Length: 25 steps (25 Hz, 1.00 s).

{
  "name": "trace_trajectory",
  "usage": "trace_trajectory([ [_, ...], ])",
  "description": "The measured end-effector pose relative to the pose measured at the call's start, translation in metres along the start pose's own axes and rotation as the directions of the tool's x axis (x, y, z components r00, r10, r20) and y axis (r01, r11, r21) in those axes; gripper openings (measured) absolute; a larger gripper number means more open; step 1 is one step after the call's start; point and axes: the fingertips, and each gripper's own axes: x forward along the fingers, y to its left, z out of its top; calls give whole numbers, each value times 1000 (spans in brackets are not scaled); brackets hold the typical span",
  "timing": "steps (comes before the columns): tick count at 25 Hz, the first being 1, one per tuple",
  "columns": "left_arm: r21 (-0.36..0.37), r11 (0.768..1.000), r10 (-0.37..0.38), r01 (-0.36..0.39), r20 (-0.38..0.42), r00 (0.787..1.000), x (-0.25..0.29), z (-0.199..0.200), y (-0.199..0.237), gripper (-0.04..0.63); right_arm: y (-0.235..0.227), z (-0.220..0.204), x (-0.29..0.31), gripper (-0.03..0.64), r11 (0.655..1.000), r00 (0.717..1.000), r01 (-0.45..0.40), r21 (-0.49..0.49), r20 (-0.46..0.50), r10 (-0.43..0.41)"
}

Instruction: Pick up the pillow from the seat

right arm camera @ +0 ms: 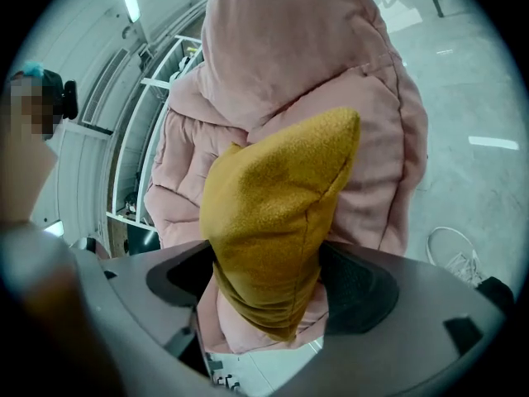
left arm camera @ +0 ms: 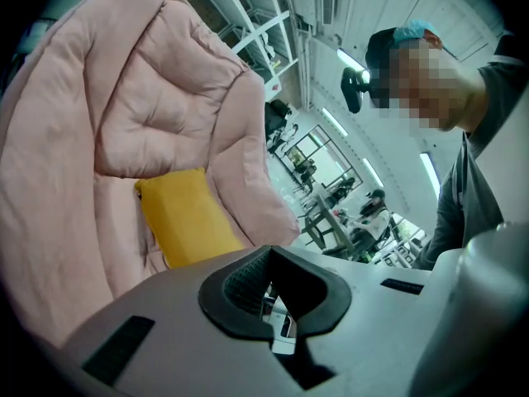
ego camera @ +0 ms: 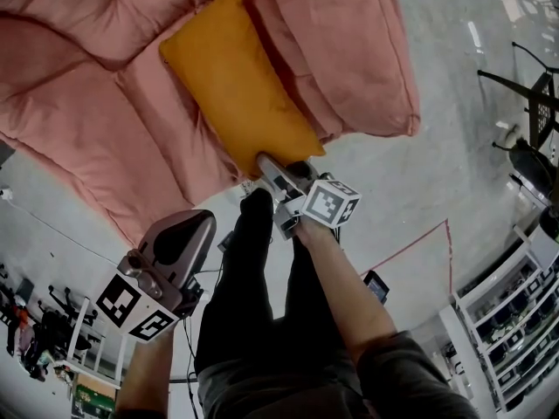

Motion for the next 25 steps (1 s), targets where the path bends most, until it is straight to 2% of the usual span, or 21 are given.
trace_trajectory([
  [6,-7,1000,0,0,20,1000,-8,12,2,9,14,11,10,347,999,1000,-4,37,29,3],
  [11,-11,1000,1,0,49,999,-12,25,-1,9,14,16,3,342,999,1000,7,34,-1,-7],
  [16,-13,1000,-2,3,86,996,-29,41,0,9,43,21,5,222,1000,1000,11,9,18,-11],
  [25,30,1000,3,-9,181,984,-48,86,-34,9,89,57,-31,164,992,1000,26,-124,1,-26],
])
